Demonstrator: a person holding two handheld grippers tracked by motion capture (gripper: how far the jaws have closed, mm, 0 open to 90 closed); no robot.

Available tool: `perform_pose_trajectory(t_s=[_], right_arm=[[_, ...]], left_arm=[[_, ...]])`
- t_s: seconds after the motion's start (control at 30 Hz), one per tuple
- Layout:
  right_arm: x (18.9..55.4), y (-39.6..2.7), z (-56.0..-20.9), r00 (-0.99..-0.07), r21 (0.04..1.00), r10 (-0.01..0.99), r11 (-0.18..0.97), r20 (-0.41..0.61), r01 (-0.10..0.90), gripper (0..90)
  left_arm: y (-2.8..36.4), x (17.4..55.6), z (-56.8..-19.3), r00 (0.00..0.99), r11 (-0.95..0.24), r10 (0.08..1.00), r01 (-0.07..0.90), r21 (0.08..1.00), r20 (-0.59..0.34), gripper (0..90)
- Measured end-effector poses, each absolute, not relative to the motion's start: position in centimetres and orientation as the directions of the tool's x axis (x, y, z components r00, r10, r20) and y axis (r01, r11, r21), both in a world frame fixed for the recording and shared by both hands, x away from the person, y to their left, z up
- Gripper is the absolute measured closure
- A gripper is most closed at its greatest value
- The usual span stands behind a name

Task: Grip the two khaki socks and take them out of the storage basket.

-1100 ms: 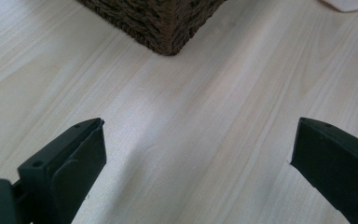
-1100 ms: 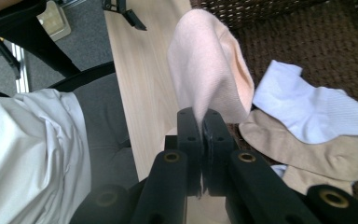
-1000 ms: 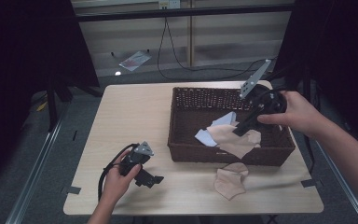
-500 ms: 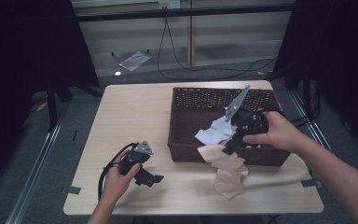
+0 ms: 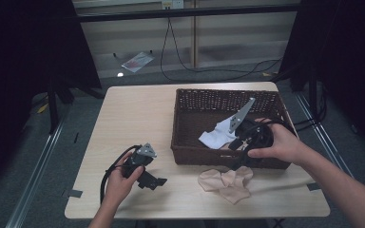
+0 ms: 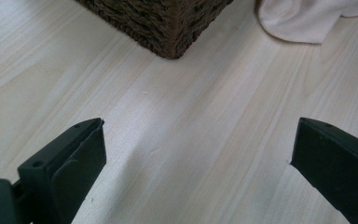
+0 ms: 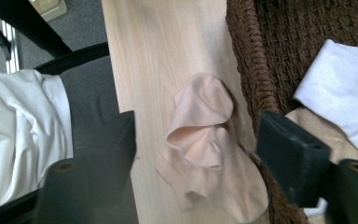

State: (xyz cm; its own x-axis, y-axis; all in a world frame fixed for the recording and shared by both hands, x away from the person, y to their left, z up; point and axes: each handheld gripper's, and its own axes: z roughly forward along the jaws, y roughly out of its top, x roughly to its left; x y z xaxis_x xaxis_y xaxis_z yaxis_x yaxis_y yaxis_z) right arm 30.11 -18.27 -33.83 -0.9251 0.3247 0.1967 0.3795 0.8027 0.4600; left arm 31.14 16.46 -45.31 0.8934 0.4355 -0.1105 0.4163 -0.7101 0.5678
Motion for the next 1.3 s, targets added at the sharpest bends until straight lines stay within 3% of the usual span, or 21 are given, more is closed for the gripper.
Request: perform_pose_trajectory(t_s=[0.27,0.87,1.3], right_arm=[[29.5,-19.7,-34.3,-0.916,0.492,0.362,0.774,0.174,0.399,13.8],[27.9,-22.9,-36.6,-0.918,0.528,0.359,0.754,0.168,0.392,9.0],[26.6,-24.5,-40.5,-0.923,0.552,0.340,0.742,0.178,0.380,7.6]], left_arm=[[16.5,31.1,-45.3,0.894,-0.714,0.434,0.416,0.563,-0.110,2.6],[16.3,31.0,-45.4,0.883,-0.689,0.452,0.434,0.580,-0.123,2.6],[16.4,31.1,-45.4,0.897,-0.719,0.429,0.410,0.561,-0.105,2.6]])
